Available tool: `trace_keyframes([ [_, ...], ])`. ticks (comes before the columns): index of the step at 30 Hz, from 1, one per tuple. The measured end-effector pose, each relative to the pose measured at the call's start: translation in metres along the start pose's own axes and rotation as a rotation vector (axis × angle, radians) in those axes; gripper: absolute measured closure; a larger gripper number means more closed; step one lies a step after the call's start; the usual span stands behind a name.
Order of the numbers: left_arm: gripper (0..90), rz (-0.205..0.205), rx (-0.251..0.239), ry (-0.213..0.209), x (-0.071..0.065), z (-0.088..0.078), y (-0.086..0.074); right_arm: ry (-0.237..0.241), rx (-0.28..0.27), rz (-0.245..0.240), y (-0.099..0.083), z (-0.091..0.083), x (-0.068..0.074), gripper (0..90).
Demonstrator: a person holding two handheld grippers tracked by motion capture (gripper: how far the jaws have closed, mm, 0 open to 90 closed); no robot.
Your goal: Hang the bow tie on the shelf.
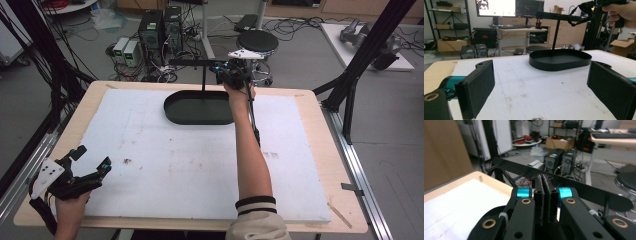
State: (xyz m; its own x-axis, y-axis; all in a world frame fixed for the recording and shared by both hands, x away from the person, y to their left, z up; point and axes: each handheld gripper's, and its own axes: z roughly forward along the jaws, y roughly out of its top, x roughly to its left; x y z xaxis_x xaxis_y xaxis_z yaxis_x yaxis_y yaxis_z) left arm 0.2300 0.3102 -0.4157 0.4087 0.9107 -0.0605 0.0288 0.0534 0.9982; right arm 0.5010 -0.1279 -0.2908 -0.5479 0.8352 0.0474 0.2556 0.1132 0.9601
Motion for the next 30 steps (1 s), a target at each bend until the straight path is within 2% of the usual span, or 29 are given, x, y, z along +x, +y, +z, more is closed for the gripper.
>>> trace_keyframes([
  [5,8.2,-0.004,0.009,0.004,0.002,0.0,-0.002,-0.042,0.006,0.029,-0.004,0.004,-0.008,87.8],
  [11,8.2,-0.01,0.021,0.002,0.003,0.002,-0.006,-0.07,0.015,0.026,-0.006,0.007,-0.013,86.1],
  [13,8.2,-0.011,0.022,0.003,0.003,0.003,-0.006,-0.079,0.02,0.021,-0.007,0.008,-0.014,80.8],
  [18,8.2,-0.014,0.026,0.003,0.004,0.003,-0.007,-0.107,0.003,0.002,-0.005,0.006,-0.013,60.1],
  [20,8.2,-0.015,0.025,0.002,0.004,0.003,-0.007,-0.129,-0.014,-0.007,-0.003,0.004,-0.012,48.5],
  [22,8.2,-0.016,0.026,0.003,0.004,0.003,-0.007,-0.146,-0.04,-0.01,-0.001,0.0,-0.01,40.6],
  [25,8.2,-0.013,0.024,0.004,0.004,0.002,-0.007,-0.157,-0.08,-0.02,0.004,-0.009,-0.007,32.9],
  [30,8.2,-0.012,0.019,0.002,0.003,0.002,-0.006,-0.162,-0.149,-0.062,0.012,-0.032,0.0,25.5],
])
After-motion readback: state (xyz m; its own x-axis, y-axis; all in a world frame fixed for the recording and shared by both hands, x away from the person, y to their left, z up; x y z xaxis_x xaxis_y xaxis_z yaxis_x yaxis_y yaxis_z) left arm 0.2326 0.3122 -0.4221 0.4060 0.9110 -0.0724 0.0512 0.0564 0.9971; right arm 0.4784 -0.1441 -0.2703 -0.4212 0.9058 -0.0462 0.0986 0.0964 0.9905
